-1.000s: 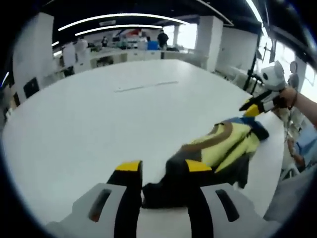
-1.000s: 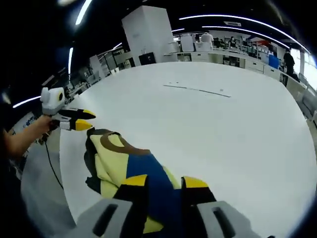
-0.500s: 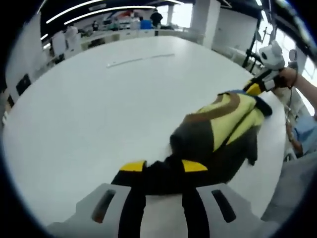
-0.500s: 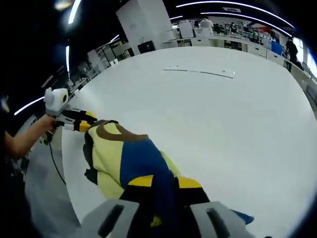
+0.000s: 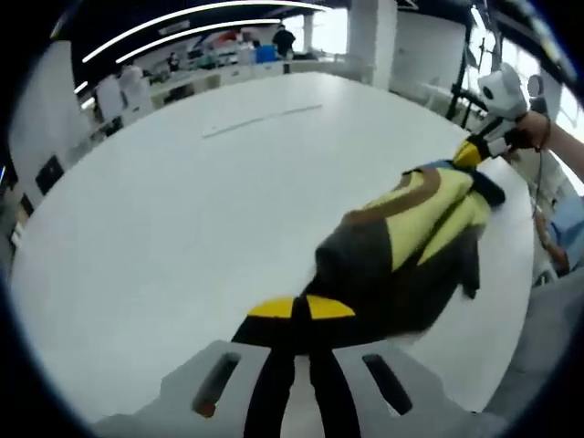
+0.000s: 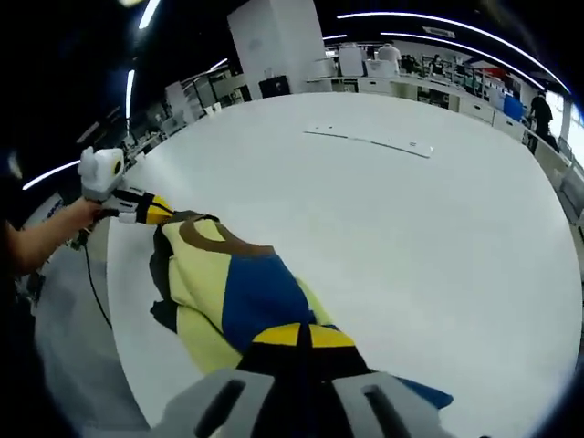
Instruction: Fold the garment on the visible template until the final outline fits inside the template.
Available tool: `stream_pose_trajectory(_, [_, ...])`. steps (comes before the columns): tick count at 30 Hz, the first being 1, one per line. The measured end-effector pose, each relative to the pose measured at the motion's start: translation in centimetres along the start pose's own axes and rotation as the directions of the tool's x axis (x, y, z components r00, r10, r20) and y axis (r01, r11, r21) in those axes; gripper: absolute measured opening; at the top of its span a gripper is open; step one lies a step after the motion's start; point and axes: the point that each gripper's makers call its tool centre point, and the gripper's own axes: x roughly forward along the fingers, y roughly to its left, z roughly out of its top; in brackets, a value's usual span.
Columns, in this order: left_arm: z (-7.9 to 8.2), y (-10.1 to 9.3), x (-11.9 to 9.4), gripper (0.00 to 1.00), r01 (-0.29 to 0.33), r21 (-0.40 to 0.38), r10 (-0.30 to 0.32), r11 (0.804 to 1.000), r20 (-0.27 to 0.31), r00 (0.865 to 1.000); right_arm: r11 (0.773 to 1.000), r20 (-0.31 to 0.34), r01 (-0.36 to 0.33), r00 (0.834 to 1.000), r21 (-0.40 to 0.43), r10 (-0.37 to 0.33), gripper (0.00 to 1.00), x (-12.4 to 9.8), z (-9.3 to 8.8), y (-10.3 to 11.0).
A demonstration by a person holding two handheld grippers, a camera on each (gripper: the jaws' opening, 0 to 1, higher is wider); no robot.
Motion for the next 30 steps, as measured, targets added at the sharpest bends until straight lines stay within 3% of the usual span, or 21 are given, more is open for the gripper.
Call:
stream_pose_trajectory(5, [1.4, 0.7, -1.2, 0.00, -0.041, -0.004, 0.041, 0.999, 0.076, 0.996, 0.999, 0.025, 0.010, 1.000, -0.032, -0.009, 0.00, -1.0, 0.7, 0.1])
stream_pose_trajectory(9, [3.3, 1.5, -2.4, 0.00, -0.073, -0.027, 0.077, 0.997, 0.172, 0.982, 0.999, 0.058, 0.027, 0.998, -0.047, -0.024, 0.00, -2.1, 1.7, -0.4])
stream_pose_trajectory(13, [5.4, 1.7, -3.2, 0.00, -0.095, -0.050, 0.104, 0.994, 0.247, 0.963, 0.999, 0.174, 0.051, 0.984, -0.012, -0.049, 0.00, -2.7, 4.4, -1.1])
stream_pose_trajectory(17, [8.2, 2.0, -3.7, 0.00, -0.129, -0.082, 0.149, 0.988, 0.319, 0.936, 0.997, 0.210, 0.074, 0.975, 0.013, -0.075, 0.00, -2.7, 6.0, -2.5])
stream_pose_trajectory(21, [10.5, 2.7, -2.8, 0.00, -0.125, -0.172, 0.183, 0.977, 0.381, 0.906, 0.991, 0.256, 0.129, 0.958, 0.031, -0.133, 0.00, -2.6, 7.9, -4.5])
stream_pose_trajectory(23, [11.4, 3.4, -2.0, 0.00, -0.118, -0.204, 0.192, 0.972, 0.395, 0.898, 0.987, 0.280, 0.146, 0.946, 0.073, -0.161, 0.00, -2.2, 8.8, -6.0])
stream_pose_trajectory(24, [11.6, 3.8, -1.5, 0.00, -0.124, -0.209, 0.198, 0.970, 0.390, 0.899, 0.982, 0.287, 0.162, 0.940, 0.102, -0.185, 0.00, -2.0, 9.1, -6.9])
stream_pose_trajectory(26, [12.4, 4.4, -0.5, 0.00, -0.142, -0.217, 0.219, 0.966, 0.391, 0.894, 0.979, 0.304, 0.191, 0.930, 0.076, -0.205, 0.00, -1.5, 9.7, -7.8])
stream_pose_trajectory(30, [13.7, 5.0, 1.3, 0.00, -0.145, -0.247, 0.237, 0.958, 0.397, 0.887, 0.974, 0.304, 0.187, 0.928, 0.126, -0.217, 0.00, -0.1, 10.1, -9.2])
